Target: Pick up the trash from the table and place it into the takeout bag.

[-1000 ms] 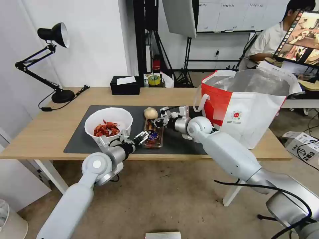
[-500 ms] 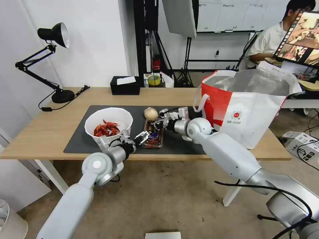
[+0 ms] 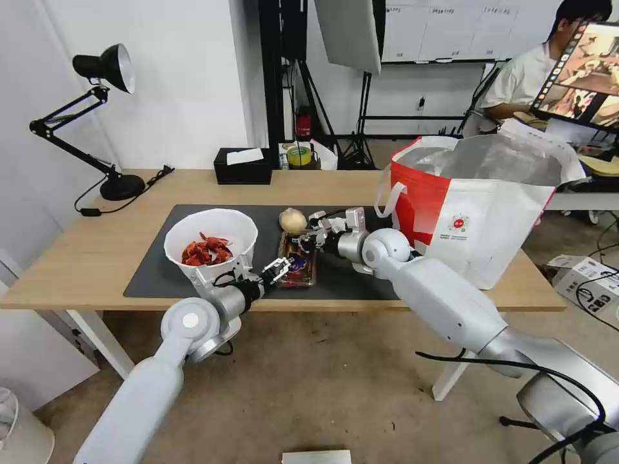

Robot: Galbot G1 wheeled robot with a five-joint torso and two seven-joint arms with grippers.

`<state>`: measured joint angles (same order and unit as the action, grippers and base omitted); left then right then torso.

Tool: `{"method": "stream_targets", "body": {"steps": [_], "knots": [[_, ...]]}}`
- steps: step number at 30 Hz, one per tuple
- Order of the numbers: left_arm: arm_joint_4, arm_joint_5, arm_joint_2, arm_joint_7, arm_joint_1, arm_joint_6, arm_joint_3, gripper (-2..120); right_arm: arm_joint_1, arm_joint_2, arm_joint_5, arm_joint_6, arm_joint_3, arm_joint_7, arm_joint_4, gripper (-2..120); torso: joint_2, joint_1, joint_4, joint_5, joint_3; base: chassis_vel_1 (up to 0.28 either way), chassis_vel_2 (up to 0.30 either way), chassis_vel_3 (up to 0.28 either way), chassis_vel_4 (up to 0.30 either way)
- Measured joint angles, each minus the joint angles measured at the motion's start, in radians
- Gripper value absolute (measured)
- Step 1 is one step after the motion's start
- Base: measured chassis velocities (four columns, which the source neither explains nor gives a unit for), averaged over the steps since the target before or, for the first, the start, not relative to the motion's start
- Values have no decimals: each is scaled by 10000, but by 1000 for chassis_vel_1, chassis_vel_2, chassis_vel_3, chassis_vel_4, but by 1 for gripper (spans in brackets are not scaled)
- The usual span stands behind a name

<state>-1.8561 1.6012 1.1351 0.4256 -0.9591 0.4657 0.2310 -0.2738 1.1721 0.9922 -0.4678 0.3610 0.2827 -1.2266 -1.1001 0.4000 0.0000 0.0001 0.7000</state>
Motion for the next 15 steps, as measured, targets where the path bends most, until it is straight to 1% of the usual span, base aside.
{"method": "stream_targets", "body": {"steps": [9,10,11,14,15], "knots": [[-3,42,78,-1,63,16,-49,100,-4,-14,0,0,-34,-6,-23,0,1,0,0,-1,0,0,0,0,0],[8,46,87,1,80,5,-55,97,-4,-17,0,0,-35,-8,-31,0,1,0,-1,-1,0,0,0,0,0],[8,46,87,1,80,5,-55,97,-4,-17,0,0,-35,-8,-31,0,1,0,-1,-1,0,0,0,0,0],[38,57,96,6,120,-63,-78,84,-21,-18,0,0,-41,-16,-46,0,0,0,0,-1,0,0,0,0,0],[38,57,96,6,120,-63,-78,84,-21,-18,0,0,-41,-16,-46,0,0,0,0,-1,0,0,0,0,0]]}}
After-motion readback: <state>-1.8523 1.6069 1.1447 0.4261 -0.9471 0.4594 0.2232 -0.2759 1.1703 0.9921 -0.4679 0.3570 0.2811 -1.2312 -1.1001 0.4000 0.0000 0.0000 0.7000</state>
